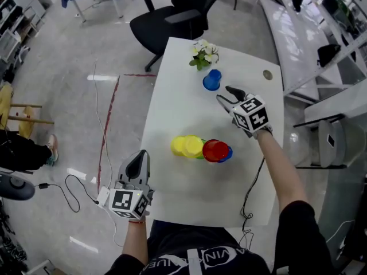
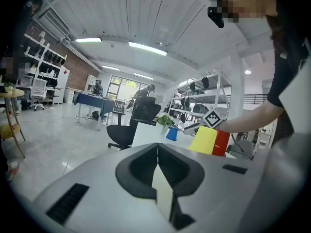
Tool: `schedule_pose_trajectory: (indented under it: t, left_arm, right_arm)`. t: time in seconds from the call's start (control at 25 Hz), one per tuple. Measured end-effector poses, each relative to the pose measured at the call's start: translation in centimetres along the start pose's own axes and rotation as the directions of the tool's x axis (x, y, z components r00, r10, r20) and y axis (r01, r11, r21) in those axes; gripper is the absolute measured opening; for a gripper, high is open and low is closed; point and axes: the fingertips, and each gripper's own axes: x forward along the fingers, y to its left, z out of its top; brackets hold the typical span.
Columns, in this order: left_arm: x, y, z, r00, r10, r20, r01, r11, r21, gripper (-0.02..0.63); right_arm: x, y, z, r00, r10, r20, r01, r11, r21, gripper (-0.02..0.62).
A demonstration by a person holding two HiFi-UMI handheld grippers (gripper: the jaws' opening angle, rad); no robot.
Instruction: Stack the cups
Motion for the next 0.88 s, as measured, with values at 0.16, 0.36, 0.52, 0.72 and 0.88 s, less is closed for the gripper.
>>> schedule_pose_trajectory:
  t: [0.16,0.36,0.52,0.72,0.88]
  left_arm:
    - [0.2,-0.4,-0.3,1.000,0.013,-0.009,-0.013,1.000,0.000,0.005]
    - [0.3,-1.0,-0.8,0.999,0.016,-0.030,-0.015,1.000,0.024,0.005]
    - [0.1,-1.1,-1.2,0.999,0.027,-0.040,-0.025,0.999,0.038,0.005]
    - [-0.5,-1.2,-1.5,0.998,0.046,-0.044,-0.044,0.998,0.036,0.005]
    - [-0.8,-1.3,-1.3,0.998,0.050,-0.042,-0.049,0.998,0.039,0.005]
  right_arm:
    - [3.0,-1.6,0.4,0.999,-0.033,0.010,0.033,0.998,0.055,0.258]
    - [5.9,-3.6,0.5,0.998,-0.059,0.030,0.053,0.984,0.170,0.302]
    - [7.6,-4.5,0.6,0.997,-0.068,0.028,0.062,0.982,0.180,0.294]
    - [6.5,-4.9,1.1,0.994,-0.085,0.069,0.073,0.984,0.159,0.245]
    - [3.2,-4.3,1.4,0.992,-0.075,0.102,0.061,0.990,0.130,0.245]
